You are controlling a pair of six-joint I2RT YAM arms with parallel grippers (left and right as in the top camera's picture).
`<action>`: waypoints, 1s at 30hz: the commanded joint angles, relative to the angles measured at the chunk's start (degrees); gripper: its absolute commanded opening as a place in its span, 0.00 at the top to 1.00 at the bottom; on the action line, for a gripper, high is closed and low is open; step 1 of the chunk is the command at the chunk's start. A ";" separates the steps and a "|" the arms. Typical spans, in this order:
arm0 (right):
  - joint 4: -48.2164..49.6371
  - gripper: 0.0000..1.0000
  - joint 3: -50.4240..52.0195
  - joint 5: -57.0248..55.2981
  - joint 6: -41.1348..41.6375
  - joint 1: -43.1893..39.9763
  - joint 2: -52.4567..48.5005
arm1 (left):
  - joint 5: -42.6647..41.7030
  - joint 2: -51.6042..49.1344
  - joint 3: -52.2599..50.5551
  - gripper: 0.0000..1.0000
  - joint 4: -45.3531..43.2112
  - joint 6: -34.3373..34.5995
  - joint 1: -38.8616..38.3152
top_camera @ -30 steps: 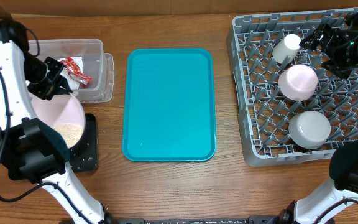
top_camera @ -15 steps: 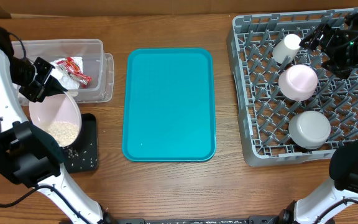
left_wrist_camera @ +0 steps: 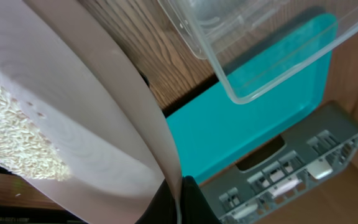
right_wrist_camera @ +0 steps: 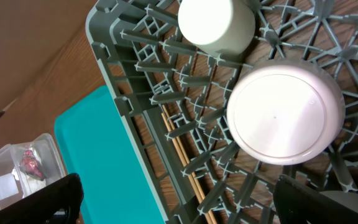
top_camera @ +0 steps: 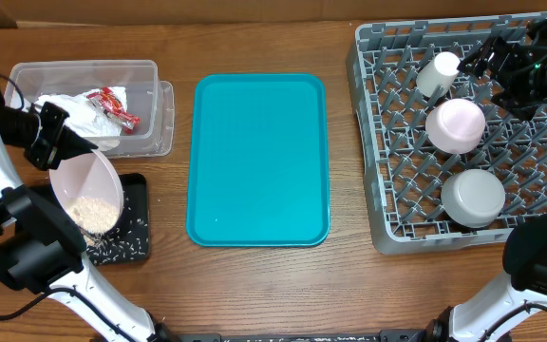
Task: Sort waste into correct bins and load items into the dishwasher
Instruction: 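Tilt the plate with the left gripper to pour rice onto the black tray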
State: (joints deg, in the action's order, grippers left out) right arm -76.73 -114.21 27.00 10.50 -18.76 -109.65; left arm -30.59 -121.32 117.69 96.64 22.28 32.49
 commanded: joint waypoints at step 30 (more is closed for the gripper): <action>0.09 0.00 -1.36 0.00 0.22 0.00 1.64 | -23.17 2.08 -2.95 0.96 0.22 -15.39 8.11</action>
State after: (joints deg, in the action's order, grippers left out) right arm -76.75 -114.21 27.00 10.50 -18.76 -109.65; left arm -50.61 -121.30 115.57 96.66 8.36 40.18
